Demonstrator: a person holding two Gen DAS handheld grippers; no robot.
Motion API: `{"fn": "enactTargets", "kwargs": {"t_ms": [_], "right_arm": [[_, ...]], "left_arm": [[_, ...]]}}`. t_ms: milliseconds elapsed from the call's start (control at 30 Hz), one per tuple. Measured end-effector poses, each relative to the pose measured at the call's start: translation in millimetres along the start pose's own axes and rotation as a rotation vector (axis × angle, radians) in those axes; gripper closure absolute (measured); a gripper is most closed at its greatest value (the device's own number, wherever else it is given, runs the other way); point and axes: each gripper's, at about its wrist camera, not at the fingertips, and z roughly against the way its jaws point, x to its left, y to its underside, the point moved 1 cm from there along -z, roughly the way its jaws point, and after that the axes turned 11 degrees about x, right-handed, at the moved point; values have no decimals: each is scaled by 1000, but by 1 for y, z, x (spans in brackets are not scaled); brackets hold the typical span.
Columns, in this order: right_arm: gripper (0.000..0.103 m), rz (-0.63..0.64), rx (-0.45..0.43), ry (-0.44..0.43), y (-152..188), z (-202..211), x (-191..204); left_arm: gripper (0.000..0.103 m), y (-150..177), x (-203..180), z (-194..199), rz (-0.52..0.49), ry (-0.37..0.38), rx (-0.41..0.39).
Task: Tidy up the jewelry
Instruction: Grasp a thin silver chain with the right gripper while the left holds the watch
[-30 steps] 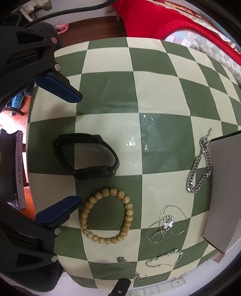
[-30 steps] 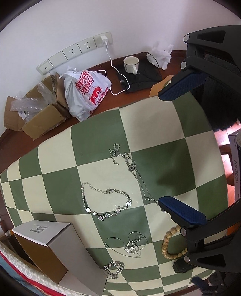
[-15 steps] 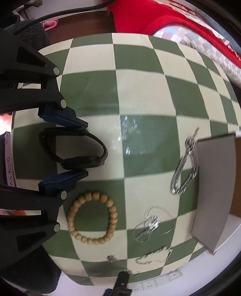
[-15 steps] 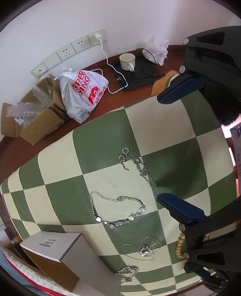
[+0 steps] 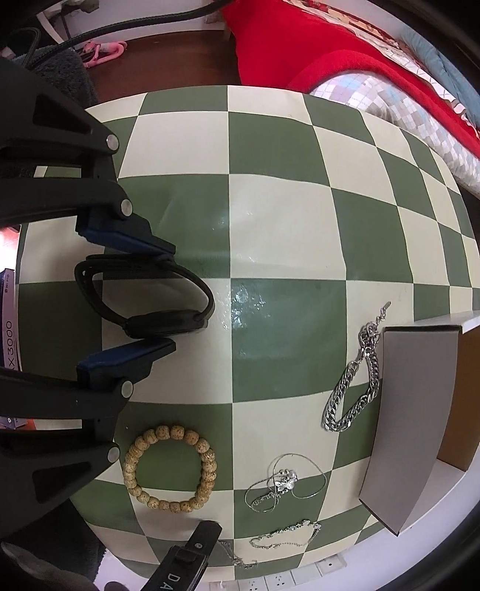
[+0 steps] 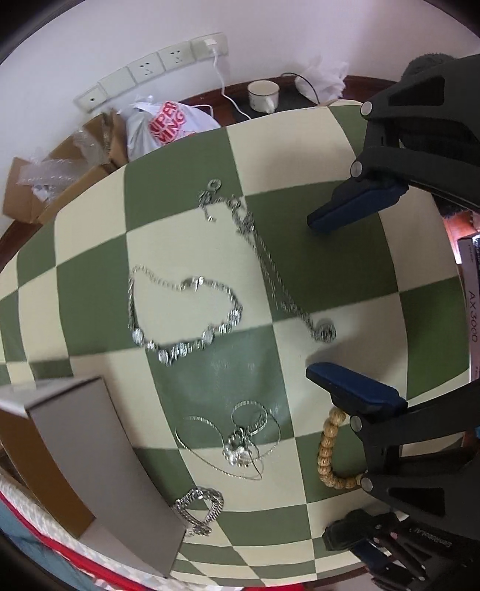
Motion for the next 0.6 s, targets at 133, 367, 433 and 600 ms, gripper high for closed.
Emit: {"fn": "enactTargets", "kwargs": {"t_ms": [133, 367, 433, 600], "right_arm": [[50, 22, -8, -10, 0, 4, 8], [93, 63, -34, -7, 1, 6, 10], [93, 52, -33, -13, 4, 4, 3], [93, -39, -36, -116, 14, 11, -36]], "left_arm": [[62, -3, -4, -1, 8, 1, 1], [62, -6, -9, 1, 2, -2, -2], [62, -6, -11, 2, -1, -2, -2], [62, -8, -10, 8, 4, 5, -16]]}}
